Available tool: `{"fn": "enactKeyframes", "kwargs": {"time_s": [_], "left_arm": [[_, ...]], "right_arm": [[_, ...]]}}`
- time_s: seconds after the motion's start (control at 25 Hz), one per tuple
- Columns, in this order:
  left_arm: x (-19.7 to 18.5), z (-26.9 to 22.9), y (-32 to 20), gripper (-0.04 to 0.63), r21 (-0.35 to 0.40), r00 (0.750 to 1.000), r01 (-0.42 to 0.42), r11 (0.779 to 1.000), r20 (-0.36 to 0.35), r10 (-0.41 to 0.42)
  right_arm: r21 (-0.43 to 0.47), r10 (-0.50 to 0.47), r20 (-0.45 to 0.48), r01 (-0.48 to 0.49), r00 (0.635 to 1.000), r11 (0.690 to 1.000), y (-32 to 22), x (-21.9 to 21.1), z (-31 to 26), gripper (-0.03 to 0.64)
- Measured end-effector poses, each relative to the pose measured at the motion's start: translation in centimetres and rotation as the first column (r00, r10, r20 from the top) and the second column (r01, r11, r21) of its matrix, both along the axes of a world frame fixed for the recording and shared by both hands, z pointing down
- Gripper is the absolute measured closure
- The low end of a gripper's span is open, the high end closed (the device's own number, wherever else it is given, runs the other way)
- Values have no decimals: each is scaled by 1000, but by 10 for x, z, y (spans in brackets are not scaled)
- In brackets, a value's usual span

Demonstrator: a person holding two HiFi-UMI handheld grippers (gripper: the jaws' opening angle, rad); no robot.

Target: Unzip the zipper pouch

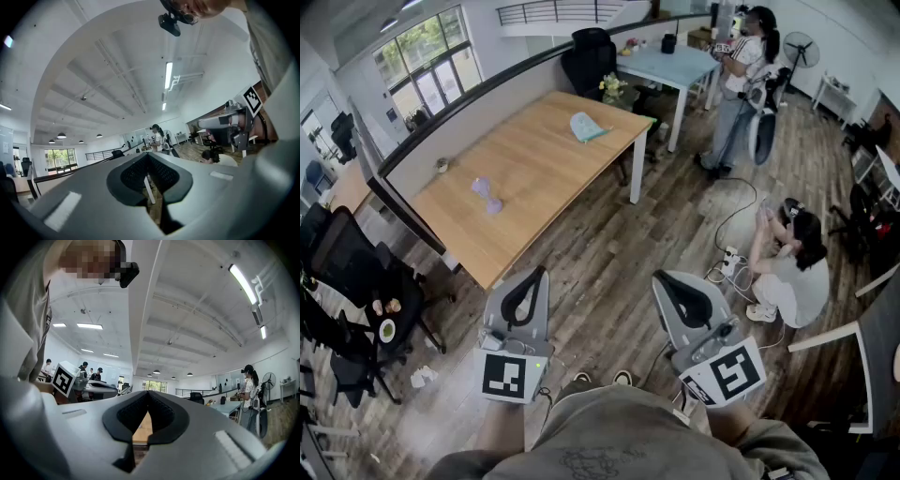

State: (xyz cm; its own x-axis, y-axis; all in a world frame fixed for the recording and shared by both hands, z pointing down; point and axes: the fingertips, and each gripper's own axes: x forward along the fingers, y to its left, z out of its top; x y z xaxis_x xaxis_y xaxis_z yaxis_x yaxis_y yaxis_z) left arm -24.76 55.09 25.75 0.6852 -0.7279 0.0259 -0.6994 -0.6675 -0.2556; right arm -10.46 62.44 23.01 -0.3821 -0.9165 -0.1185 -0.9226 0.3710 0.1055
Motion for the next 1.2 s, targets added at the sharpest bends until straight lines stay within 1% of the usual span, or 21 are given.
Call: {"fn": "enactKeyframes", "kwargs": {"time_s": [0.28,0.56,0.64,0.76,0.8,0.84,0.88,1.0,1.12,1.2], "left_arm": [[13,-1,-4,595,1,1000,0,1000,4,0],[20,3,-10,595,0,1000,0,1000,17,0],[21,3,-14,595,-4,1000,5,1000,12,-5],[21,-2,-24,592,11,1000,20,1000,-13,-20],[22,-2,-27,533,15,1000,19,1000,-19,-19],[24,-2,-32,417,16,1000,12,1000,-22,-12],[26,-2,-36,338,15,1000,6,1000,-26,-6],[29,-2,-55,362,18,999,-2,1000,-39,3],[35,-1,-83,362,45,999,-9,999,-43,11],[40,5,-103,362,28,999,-6,1000,-40,7]], "right_arm": [[6,-11,37,11,999,1000,-5,14,-1,606],[-23,-11,55,12,998,1000,-12,22,12,606],[-26,-4,64,6,998,1000,-16,26,13,606],[0,31,90,-31,996,1000,-26,36,10,603],[3,41,96,-42,995,999,-31,39,9,539],[1,47,100,-47,994,999,-37,42,10,473],[-5,49,104,-48,993,999,-43,44,12,456],[-24,43,103,-41,994,999,-64,51,16,456],[-39,50,87,-47,995,998,-90,60,22,456],[-50,59,78,-55,995,997,-111,67,25,456]]}}
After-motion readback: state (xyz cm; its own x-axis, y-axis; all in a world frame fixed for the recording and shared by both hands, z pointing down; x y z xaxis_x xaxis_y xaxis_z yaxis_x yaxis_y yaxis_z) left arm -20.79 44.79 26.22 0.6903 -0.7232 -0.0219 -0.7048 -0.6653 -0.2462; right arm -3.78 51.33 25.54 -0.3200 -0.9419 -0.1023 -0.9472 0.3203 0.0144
